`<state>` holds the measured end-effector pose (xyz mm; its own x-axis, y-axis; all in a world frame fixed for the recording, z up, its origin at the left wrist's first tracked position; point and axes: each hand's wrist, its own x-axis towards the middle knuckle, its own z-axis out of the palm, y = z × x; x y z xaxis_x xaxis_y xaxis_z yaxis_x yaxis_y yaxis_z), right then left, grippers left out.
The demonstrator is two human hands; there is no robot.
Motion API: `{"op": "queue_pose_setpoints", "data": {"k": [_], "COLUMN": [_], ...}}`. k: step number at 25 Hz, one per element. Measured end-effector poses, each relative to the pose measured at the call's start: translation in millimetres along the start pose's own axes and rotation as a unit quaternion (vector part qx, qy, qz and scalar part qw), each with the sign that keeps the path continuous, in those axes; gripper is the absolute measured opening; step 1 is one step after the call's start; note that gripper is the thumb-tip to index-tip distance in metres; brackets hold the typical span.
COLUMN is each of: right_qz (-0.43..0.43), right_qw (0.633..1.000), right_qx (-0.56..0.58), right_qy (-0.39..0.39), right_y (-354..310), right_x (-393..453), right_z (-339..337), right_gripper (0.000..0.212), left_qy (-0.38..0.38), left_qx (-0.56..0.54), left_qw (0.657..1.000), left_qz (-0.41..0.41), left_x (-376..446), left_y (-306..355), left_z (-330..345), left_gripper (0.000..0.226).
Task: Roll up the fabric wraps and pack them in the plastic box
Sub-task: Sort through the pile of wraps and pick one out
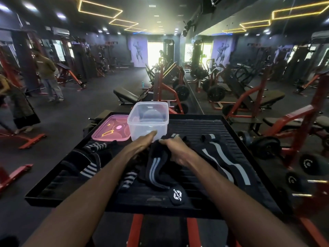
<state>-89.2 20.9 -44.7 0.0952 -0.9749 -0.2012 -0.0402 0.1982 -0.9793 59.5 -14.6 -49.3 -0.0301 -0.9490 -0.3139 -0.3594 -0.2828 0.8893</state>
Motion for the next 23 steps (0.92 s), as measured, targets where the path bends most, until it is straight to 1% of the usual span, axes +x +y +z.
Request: {"op": "queue_pose_setpoints", "data": {"k": [1, 2, 3, 4, 5, 6, 7, 8, 9, 10, 11, 12, 14, 15, 16, 17, 18, 19, 21, 23], "right_qz": [-0.009, -0.014, -0.006, -0.003, 0.005, 0.01, 0.018, 0.028, 0.039, 0.053, 0.066, 0.07, 0.056, 0.048, 0.043, 0.042, 0.048, 0.054, 0.061, 0.06], "right_qw": [0.991, 0.961, 0.925, 0.917, 0.936, 0.965, 0.985, 0.994, 0.994, 0.989, 0.984, 0.983, 0.988, 0.99, 0.99, 0.988, 0.987, 0.986, 0.987, 0.989], "right_qx": [-0.128, -0.264, -0.358, -0.372, -0.326, -0.238, -0.134, -0.035, 0.049, 0.117, 0.157, 0.164, 0.125, 0.102, 0.105, 0.123, 0.14, 0.154, 0.146, 0.122], "right_qy": [0.041, 0.085, 0.124, 0.144, 0.13, 0.112, 0.106, 0.096, 0.085, 0.069, 0.055, 0.052, 0.067, 0.081, 0.085, 0.081, 0.063, 0.038, -0.012, -0.053], "right_y": [6, 11, 13, 14, 16, 17, 18, 21, 25, 30, 34, 36, 40, 42, 45, 47, 48, 49, 48, 43], "right_x": [-1, -3, -5, -8, -9, -7, -4, 2, 9, 14, 17, 14, 10, 10, 11, 13, 13, 14, 10, 4], "right_z": [-2, -6, -9, -9, -6, -2, 4, 8, 13, 19, 26, 33, 42, 45, 46, 46, 46, 48, 53, 59], "right_gripper": [0.053, 0.073, 0.085, 0.09, 0.092, 0.093, 0.094, 0.097, 0.099, 0.099, 0.095, 0.09, 0.074, 0.066, 0.063, 0.065, 0.066, 0.062, 0.049, 0.046], "left_qy": [0.008, 0.024, 0.042, 0.054, 0.062, 0.07, 0.082, 0.096, 0.104, 0.099, 0.085, 0.064, 0.034, 0.047, 0.078, 0.109, 0.134, 0.148, 0.148, 0.148], "left_qx": [0.028, 0.061, 0.087, 0.107, 0.121, 0.132, 0.144, 0.158, 0.162, 0.15, 0.139, 0.141, 0.178, 0.207, 0.24, 0.273, 0.306, 0.335, 0.383, 0.415], "left_qw": [1.0, 0.998, 0.995, 0.992, 0.989, 0.986, 0.983, 0.978, 0.976, 0.979, 0.983, 0.985, 0.98, 0.973, 0.962, 0.948, 0.934, 0.922, 0.907, 0.896], "left_qz": [0.003, 0.014, 0.027, 0.04, 0.053, 0.067, 0.084, 0.095, 0.098, 0.093, 0.085, 0.074, 0.077, 0.091, 0.106, 0.122, 0.13, 0.125, 0.09, 0.056], "left_x": [-10, -16, -18, -20, -19, -18, -18, -18, -16, -14, -14, -17, -24, -24, -27, -29, -29, -28, -28, -28], "left_y": [1, 0, -1, -3, -5, -6, -6, -5, -6, -8, -10, -11, -18, -23, -29, -35, -41, -48, -59, -65], "left_z": [4, 7, 10, 12, 13, 13, 12, 9, 6, 1, -4, -7, -8, -8, -7, -6, -7, -9, -19, -34], "left_gripper": [0.067, 0.049, 0.035, 0.027, 0.025, 0.025, 0.027, 0.028, 0.03, 0.034, 0.044, 0.051, 0.047, 0.046, 0.045, 0.046, 0.047, 0.049, 0.063, 0.078]}}
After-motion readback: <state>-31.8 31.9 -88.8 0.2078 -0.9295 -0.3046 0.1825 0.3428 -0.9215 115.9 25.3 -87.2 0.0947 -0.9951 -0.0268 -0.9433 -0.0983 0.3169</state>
